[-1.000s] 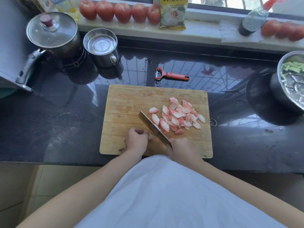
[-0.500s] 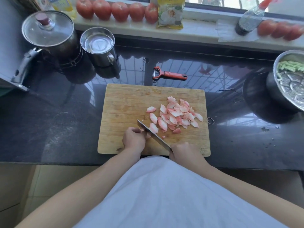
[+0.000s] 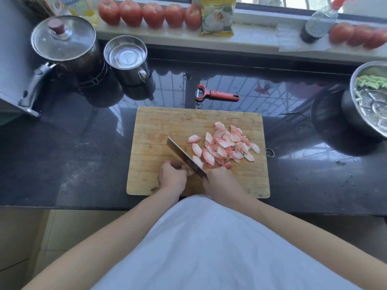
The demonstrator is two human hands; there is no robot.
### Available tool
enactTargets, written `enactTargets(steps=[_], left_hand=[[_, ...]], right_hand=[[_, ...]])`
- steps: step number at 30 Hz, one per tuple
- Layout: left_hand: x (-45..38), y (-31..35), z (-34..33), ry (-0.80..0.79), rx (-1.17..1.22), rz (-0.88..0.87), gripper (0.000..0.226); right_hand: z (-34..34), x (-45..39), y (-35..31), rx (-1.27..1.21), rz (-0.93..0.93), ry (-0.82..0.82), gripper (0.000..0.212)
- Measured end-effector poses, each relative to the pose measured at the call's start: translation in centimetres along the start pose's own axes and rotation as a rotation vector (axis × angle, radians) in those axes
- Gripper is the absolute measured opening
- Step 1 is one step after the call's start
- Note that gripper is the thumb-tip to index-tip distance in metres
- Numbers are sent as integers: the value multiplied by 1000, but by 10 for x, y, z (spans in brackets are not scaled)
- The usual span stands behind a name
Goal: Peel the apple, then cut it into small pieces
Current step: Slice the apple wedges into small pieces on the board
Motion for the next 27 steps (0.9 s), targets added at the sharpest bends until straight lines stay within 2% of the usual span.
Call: enactTargets(steps=[2, 5, 7, 9, 13, 18, 27], left_hand=[[2, 4, 5, -103, -98, -133, 16], [4, 8, 8, -247, -460, -413, 11], [7, 12, 8, -281, -680, -499, 29], [9, 15, 5, -319, -760, -516, 37], [7, 16, -1, -355, -719, -331, 37], [10, 8, -7, -420, -456, -47, 47], [13, 12, -4, -386, -344, 14, 47]], right_hand=[[0, 4, 15, -68, -48, 2, 26], [4, 14, 37, -142, -111, -4, 37], [5, 17, 44, -138, -111, -9, 37], [1, 18, 46, -95, -111, -33, 35], [-4, 16, 40, 1, -82, -74, 29], [-2, 19, 34, 54, -68, -93, 29], [2, 27, 33, 117, -62, -131, 26]])
Point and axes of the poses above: each hand's wrist, its own x-axis away from the middle knuckle, its own z-axis out of the back of the hand, y = z × x, the point moved 5 cm from there along -x, towards the middle knuckle, and after that the axes turned 13 degrees about -z, right-handed, at the moved point
